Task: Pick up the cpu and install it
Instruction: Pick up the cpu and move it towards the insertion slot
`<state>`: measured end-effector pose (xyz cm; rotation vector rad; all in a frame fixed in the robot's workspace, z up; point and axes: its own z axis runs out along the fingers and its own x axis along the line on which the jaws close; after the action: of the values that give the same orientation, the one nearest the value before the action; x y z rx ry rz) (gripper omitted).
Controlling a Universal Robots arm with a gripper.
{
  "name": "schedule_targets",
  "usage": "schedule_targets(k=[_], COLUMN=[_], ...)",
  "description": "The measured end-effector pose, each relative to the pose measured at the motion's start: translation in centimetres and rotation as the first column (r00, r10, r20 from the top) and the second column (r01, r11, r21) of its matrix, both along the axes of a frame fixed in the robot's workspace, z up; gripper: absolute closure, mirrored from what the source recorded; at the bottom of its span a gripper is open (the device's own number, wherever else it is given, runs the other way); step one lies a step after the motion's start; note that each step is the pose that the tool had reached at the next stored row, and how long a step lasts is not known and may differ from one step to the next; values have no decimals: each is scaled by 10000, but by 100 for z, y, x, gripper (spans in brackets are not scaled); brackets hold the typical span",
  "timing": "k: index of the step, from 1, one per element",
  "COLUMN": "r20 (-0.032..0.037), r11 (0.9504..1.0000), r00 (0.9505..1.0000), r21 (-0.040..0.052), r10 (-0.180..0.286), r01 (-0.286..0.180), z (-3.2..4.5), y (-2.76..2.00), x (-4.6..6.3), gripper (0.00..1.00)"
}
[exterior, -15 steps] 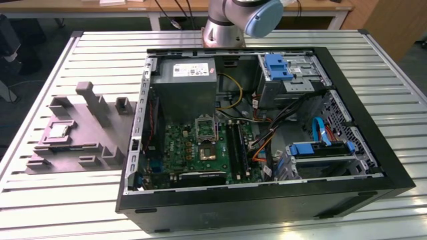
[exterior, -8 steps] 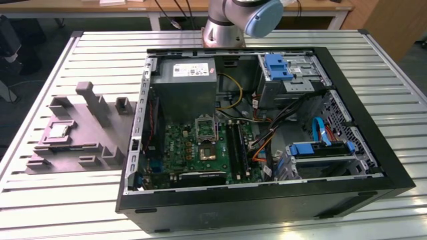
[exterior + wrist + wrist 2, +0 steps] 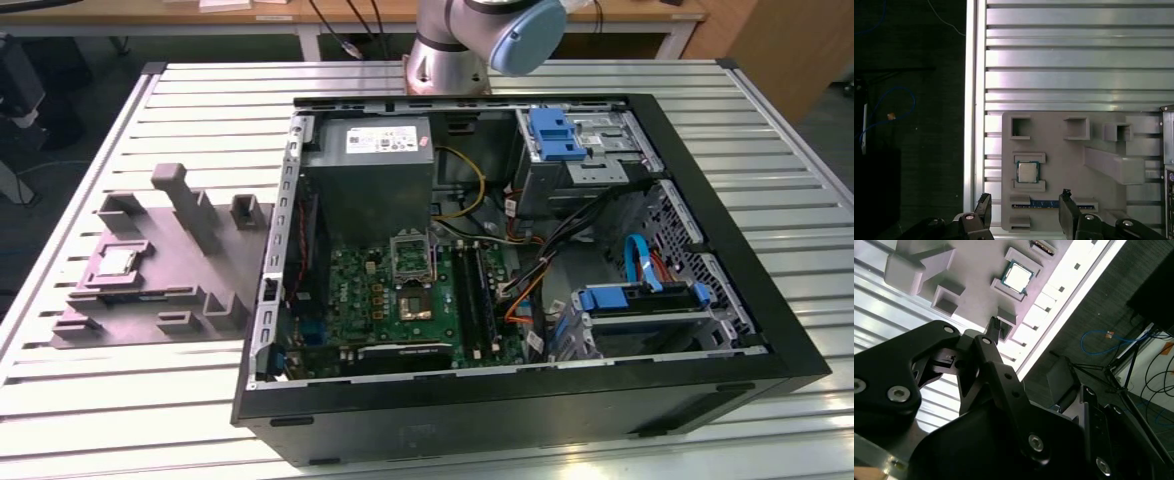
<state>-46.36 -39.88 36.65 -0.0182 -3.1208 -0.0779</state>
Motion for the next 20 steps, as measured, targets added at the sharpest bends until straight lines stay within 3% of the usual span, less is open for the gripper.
schedule_targets(k=[20], r20=[1], r11=[10000], r00=[10000], r21=[-1], r10=[0], r01=[0], z=[-92], y=[0], x=[0], gripper=[35])
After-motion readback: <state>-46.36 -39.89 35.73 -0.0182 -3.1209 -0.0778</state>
